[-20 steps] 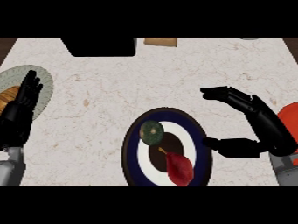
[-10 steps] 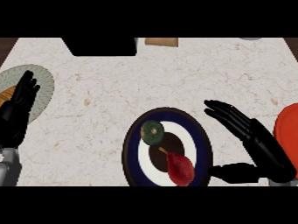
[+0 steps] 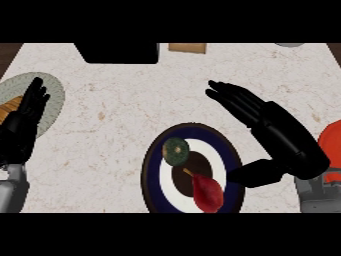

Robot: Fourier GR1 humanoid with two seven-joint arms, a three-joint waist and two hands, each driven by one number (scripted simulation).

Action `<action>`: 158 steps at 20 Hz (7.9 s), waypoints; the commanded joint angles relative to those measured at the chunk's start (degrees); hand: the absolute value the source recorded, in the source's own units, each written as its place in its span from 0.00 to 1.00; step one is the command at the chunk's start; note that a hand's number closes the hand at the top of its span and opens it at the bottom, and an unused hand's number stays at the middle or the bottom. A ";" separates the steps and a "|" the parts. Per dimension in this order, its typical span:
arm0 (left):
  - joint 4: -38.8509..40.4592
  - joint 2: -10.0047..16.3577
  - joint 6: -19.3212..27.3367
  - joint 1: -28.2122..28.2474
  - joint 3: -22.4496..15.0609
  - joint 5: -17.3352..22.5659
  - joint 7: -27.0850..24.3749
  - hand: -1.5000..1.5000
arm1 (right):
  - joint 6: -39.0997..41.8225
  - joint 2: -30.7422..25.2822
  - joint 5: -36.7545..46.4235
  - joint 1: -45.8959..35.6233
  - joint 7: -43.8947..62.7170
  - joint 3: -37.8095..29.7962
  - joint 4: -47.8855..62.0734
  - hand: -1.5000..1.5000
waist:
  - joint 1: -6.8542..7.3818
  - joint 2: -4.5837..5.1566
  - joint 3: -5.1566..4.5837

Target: Pick the squash from the plate and place it in the bowl

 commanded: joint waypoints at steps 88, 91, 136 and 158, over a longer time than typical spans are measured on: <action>-1.71 -4.84 -5.48 -0.80 7.10 -5.48 1.87 0.50 | -26.69 -1.54 29.22 -29.30 64.55 -15.71 70.79 1.00 | -1.11 0.05 -0.20; -2.29 -4.75 -6.35 0.10 6.75 -5.15 1.85 0.50 | -28.79 -4.51 37.29 -33.59 71.48 -13.09 69.88 1.00 | -0.66 -0.43 -0.29; -3.79 -5.52 -6.21 1.52 7.94 -5.32 2.21 0.50 | -34.47 2.07 26.03 14.23 45.58 -54.79 27.02 0.00 | -1.51 -0.24 0.05; -4.84 -5.03 -5.47 2.04 9.27 -5.63 4.05 0.50 | -60.07 22.80 -15.50 57.05 22.79 -55.29 -23.77 0.00 | -4.24 -0.87 0.20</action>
